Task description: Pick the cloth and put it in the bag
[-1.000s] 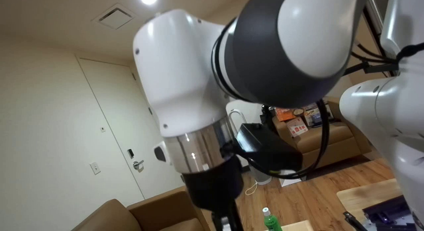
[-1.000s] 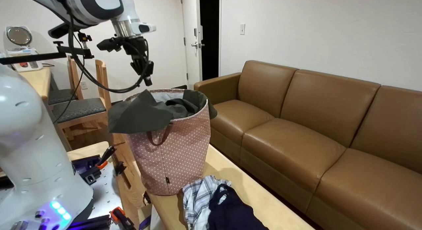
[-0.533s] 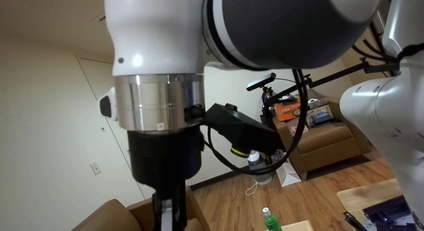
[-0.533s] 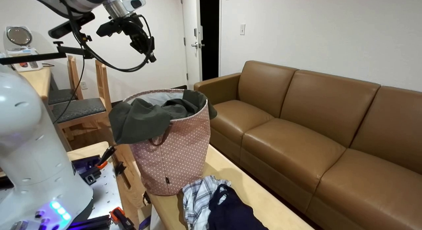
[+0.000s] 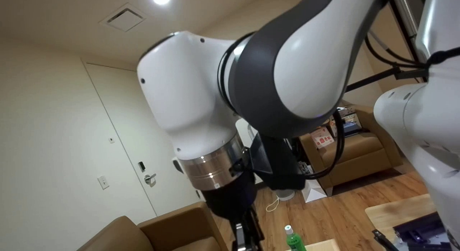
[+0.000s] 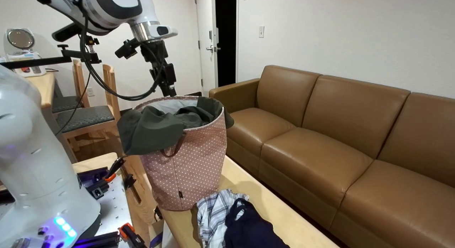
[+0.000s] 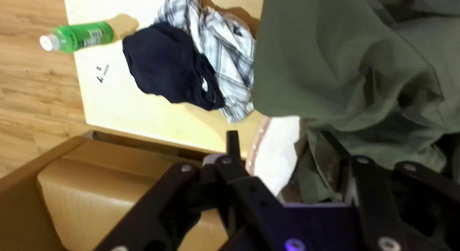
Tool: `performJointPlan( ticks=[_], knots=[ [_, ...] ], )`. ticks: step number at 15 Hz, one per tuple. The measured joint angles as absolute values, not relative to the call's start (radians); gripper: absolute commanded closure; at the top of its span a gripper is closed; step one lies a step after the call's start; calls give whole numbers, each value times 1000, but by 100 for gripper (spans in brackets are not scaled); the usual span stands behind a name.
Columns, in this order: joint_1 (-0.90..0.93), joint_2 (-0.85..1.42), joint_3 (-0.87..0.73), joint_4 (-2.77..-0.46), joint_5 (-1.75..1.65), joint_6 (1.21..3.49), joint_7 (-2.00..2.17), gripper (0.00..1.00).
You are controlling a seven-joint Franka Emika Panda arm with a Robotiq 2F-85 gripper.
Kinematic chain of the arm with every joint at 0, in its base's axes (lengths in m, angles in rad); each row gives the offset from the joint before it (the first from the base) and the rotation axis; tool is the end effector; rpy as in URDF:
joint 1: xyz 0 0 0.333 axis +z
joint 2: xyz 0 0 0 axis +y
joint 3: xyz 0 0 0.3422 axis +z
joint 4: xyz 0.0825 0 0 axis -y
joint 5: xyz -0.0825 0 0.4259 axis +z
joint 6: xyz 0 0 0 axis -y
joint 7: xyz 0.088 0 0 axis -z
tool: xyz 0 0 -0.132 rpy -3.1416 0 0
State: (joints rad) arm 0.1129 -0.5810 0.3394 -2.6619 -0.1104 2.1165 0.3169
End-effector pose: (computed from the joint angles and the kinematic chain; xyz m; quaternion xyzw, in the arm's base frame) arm 0.3558 0.1537 0.3900 0.9879 0.0698 0.0504 0.1292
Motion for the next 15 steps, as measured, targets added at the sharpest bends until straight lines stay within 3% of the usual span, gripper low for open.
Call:
performJointPlan(
  ticks=[2,8,15],
  knots=[
    [110,-568,340,-2676,-111,2026,324,0],
    [194,-458,345,-2719,-94,1930,324,0],
    [280,-517,309,-2719,18,1936,281,0]
  ],
)
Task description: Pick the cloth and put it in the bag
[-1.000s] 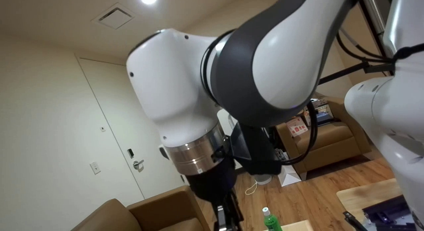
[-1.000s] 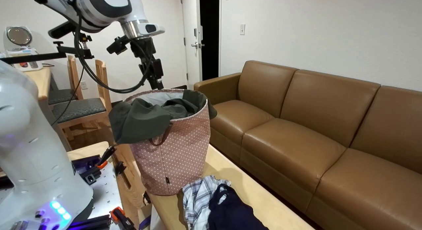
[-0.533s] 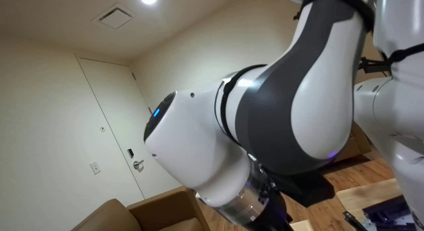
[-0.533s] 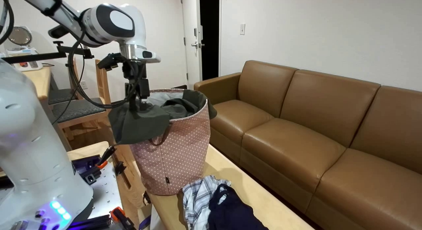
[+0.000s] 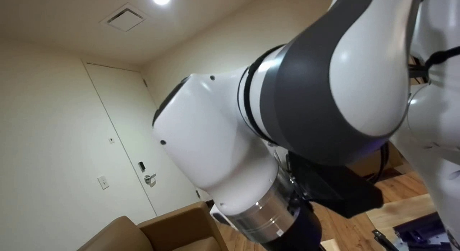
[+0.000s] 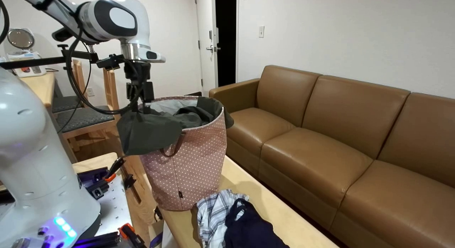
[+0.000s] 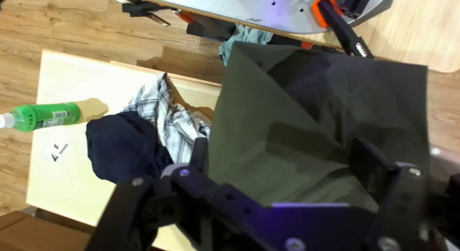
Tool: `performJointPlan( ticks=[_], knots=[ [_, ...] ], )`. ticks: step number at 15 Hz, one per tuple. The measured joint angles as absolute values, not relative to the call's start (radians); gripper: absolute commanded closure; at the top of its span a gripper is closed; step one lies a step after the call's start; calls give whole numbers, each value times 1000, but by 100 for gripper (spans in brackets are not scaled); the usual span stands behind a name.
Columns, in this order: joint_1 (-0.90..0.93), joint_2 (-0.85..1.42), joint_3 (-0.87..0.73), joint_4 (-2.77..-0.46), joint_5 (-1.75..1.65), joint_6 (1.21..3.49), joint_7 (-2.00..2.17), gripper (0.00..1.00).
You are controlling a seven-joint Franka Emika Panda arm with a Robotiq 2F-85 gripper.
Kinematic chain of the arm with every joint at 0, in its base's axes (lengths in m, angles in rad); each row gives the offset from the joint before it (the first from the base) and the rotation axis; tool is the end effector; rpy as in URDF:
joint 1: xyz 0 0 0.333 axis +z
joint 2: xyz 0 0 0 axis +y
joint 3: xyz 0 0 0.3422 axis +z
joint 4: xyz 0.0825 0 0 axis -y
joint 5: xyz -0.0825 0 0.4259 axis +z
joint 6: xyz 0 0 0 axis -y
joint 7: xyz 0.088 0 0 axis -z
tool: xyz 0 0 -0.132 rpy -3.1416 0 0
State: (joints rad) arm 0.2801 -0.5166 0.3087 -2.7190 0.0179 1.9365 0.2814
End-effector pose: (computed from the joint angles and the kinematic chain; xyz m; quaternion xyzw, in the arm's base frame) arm 0.2938 0.1815 0.3286 0.9806 0.1176 -0.1029 0.1184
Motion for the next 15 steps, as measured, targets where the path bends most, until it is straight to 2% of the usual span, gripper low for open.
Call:
performJointPlan(
  ticks=[8,12,13,15],
  knots=[
    [332,-464,306,-2766,88,1941,238,0],
    [331,-371,295,-2785,84,2098,135,1],
    [331,-350,295,-2784,82,2149,102,25],
    [331,-326,294,-2783,72,2218,62,30]
  ],
)
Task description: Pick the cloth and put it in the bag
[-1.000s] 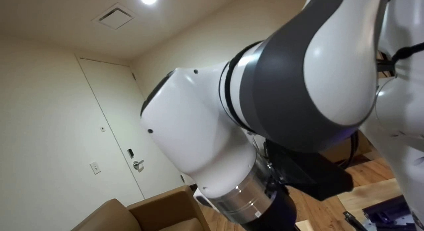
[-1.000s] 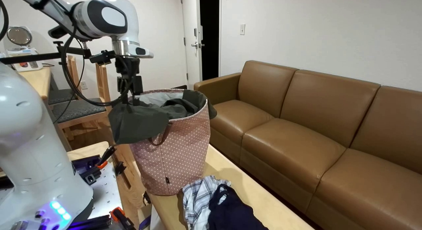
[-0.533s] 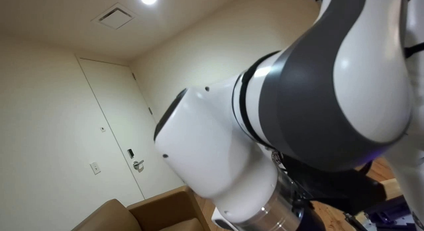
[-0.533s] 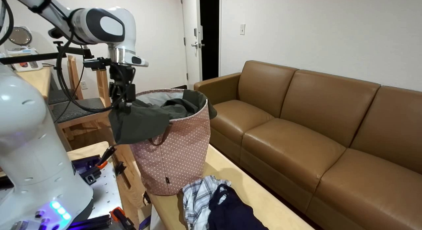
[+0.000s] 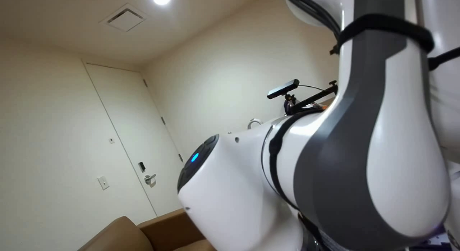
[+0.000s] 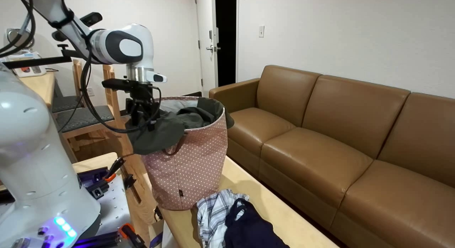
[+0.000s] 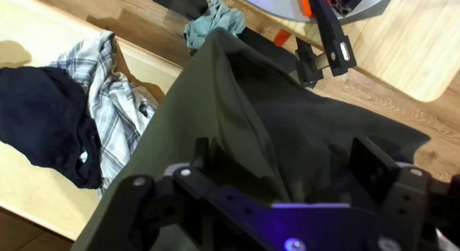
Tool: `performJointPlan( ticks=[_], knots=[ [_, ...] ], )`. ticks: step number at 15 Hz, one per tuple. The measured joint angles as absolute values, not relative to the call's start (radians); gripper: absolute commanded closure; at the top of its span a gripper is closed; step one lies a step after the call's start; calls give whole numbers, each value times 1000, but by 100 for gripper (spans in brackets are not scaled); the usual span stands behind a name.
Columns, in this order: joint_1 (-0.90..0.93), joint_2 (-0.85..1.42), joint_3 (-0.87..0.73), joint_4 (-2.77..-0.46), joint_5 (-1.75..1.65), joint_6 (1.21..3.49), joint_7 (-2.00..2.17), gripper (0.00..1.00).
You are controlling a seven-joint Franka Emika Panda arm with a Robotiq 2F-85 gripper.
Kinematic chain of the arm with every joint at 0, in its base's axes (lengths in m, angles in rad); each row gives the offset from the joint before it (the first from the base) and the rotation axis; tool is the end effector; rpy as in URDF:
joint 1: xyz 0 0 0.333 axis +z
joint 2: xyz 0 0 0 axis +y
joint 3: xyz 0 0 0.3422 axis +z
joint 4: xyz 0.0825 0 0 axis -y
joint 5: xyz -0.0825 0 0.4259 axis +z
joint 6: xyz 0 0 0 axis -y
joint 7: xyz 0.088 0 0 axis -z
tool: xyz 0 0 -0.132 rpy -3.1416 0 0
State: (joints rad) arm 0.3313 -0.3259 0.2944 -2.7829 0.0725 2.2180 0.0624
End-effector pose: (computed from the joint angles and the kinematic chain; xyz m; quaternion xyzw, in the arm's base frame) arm 0.2930 0.2007 0.2522 0.9629 0.2386 -0.1107 0.0601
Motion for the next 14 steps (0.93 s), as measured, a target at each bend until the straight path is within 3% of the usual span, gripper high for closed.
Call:
performJointPlan(
  ticks=[10,13,14],
  knots=[
    [331,-324,270,-2776,59,2314,20,94],
    [328,-349,243,-2770,64,2314,22,100],
    [326,-364,233,-2770,66,2314,23,98]
  ],
)
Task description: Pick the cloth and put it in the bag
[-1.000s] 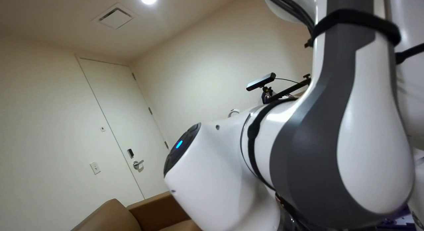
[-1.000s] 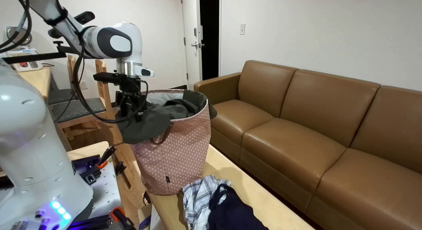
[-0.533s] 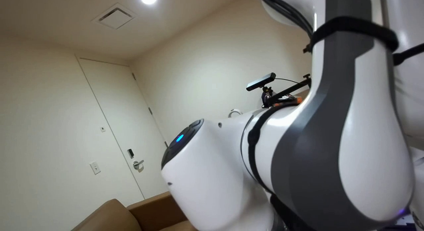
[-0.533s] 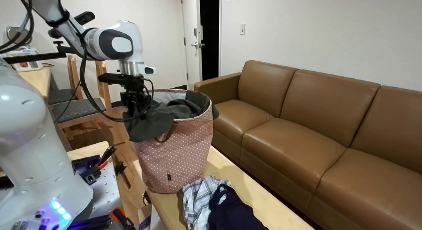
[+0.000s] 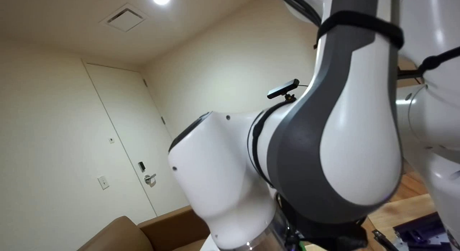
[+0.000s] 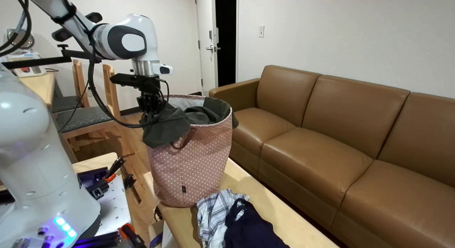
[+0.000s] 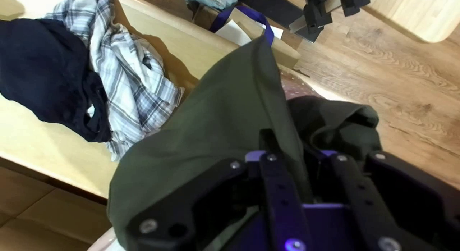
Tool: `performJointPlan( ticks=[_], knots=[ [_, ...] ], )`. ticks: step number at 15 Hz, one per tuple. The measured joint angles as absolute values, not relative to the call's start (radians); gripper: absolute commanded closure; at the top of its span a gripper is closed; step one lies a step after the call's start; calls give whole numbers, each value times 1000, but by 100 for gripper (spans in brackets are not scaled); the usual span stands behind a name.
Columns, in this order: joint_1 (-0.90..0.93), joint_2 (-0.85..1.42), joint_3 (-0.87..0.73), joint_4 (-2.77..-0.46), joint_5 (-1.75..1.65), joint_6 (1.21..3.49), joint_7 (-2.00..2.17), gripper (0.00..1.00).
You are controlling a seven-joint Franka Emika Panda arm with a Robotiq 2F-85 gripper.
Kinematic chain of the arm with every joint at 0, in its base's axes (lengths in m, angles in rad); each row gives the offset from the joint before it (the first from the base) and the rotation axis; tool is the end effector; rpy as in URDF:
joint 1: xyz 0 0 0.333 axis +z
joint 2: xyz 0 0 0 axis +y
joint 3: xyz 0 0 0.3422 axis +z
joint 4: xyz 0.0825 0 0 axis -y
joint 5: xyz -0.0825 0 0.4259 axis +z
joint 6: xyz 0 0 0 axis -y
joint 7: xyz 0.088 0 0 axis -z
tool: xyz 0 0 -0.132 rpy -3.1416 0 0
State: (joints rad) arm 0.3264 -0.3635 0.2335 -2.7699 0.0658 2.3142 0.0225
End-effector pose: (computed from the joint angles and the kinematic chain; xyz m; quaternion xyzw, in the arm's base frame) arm 0.3237 0.1940 0.2787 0.9710 0.2333 -0.0425 0.0312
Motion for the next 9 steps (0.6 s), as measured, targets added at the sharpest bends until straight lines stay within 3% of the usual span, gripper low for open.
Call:
performJointPlan(
  ticks=[9],
  knots=[
    [303,-614,254,-2770,61,2320,154,96]
  ],
)
